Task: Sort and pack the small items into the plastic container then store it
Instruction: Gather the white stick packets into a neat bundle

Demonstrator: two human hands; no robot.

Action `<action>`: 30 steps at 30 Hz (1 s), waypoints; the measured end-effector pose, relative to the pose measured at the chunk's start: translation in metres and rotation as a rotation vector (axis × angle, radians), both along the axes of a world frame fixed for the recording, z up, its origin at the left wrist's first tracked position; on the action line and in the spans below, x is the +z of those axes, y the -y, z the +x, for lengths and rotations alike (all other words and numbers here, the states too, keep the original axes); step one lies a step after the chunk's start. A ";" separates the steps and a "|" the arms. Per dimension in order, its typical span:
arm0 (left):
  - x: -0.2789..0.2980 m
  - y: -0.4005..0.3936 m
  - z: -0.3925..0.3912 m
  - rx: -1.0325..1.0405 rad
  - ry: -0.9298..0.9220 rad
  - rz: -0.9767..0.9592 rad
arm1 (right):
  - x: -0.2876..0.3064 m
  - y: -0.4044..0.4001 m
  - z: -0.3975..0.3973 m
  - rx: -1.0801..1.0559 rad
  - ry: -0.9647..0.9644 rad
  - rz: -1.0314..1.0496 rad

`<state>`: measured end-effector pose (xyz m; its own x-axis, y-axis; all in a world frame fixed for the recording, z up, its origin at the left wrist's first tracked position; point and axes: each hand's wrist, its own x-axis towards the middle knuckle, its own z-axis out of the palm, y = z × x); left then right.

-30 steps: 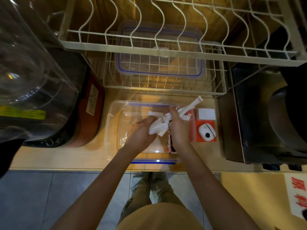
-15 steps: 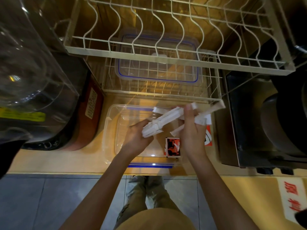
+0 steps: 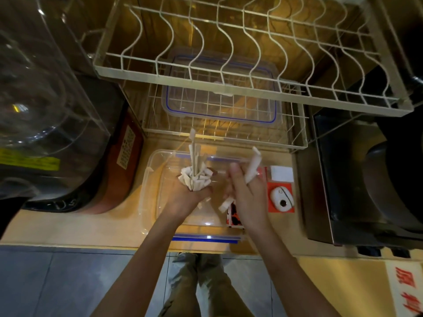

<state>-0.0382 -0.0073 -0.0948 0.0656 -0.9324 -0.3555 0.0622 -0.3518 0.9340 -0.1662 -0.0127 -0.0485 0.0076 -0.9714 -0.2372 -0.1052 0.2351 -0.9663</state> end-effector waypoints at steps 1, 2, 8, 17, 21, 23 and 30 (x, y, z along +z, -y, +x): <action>-0.002 -0.002 0.001 -0.021 -0.006 0.010 | -0.004 0.001 0.006 0.017 0.056 0.031; -0.002 -0.004 0.001 -0.035 -0.010 0.019 | -0.008 0.001 0.011 0.032 0.138 0.067; -0.003 -0.008 0.007 -0.109 -0.056 -0.030 | -0.028 -0.013 0.026 0.162 0.146 -0.017; -0.026 -0.004 0.015 -0.386 -0.076 0.082 | -0.041 -0.023 0.040 0.115 -0.094 -0.153; -0.019 0.003 0.017 -0.024 -0.365 0.009 | -0.041 -0.028 0.041 0.097 -0.011 -0.134; -0.025 0.008 0.002 -0.176 -0.371 0.035 | -0.038 -0.030 0.042 0.096 -0.031 -0.104; -0.033 -0.007 0.005 -0.266 0.116 0.035 | -0.032 -0.026 0.031 0.239 -0.297 -0.274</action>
